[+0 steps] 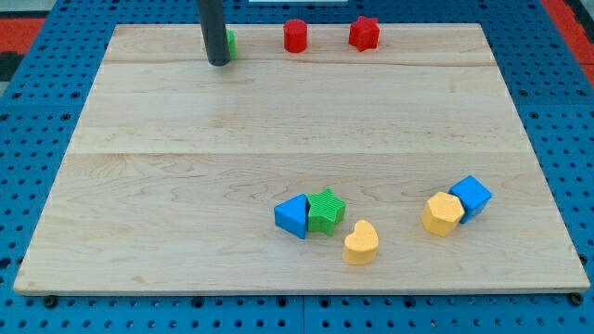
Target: Push the blue cube right to the red star
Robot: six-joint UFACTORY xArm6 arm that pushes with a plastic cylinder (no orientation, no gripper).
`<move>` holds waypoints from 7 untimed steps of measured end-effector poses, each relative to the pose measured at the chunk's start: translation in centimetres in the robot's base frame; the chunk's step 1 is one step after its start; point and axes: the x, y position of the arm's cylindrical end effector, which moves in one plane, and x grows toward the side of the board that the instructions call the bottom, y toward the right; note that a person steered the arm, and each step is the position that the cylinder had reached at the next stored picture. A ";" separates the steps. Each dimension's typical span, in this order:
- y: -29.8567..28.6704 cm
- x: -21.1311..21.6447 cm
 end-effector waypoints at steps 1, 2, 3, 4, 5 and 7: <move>0.7 -1.9; 2.0 0.6; 8.1 3.8; 13.1 6.8; 19.4 9.9; 33.9 14.4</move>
